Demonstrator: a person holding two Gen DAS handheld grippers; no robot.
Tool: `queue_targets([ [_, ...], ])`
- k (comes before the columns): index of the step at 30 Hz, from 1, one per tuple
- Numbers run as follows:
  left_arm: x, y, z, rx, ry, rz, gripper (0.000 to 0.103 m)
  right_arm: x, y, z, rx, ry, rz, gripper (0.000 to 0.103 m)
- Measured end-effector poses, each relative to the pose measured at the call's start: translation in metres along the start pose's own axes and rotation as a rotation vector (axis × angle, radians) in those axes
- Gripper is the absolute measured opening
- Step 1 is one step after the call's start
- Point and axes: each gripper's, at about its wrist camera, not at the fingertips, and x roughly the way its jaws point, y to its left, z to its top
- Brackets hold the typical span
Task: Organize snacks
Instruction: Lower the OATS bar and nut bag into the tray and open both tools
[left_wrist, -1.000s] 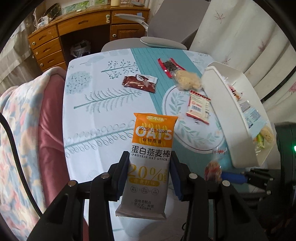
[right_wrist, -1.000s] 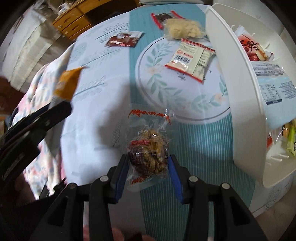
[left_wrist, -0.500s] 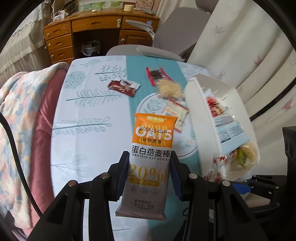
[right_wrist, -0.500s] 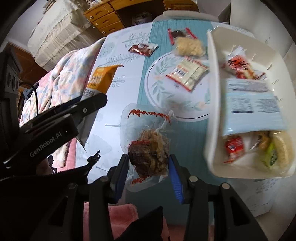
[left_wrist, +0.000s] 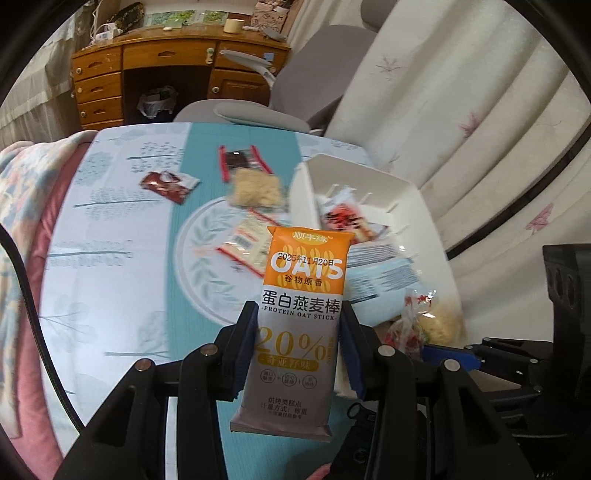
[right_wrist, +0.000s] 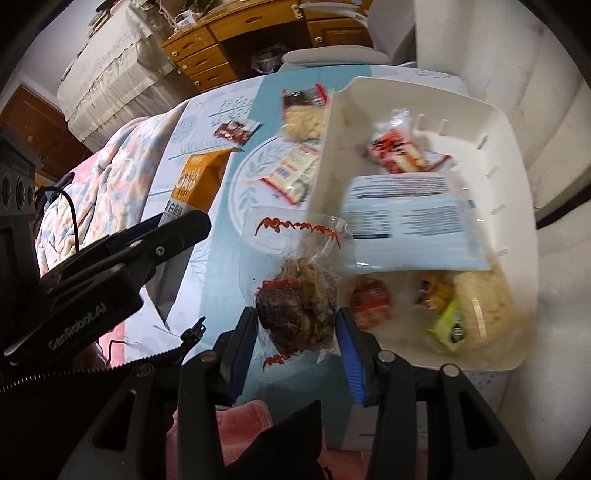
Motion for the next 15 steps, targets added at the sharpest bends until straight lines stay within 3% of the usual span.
queue_targets([
  [15,0.043,-0.075,0.001,-0.026,0.015,-0.148,0.042,-0.012,-0.078,-0.007,0.061,0.011,-0.034,0.044],
])
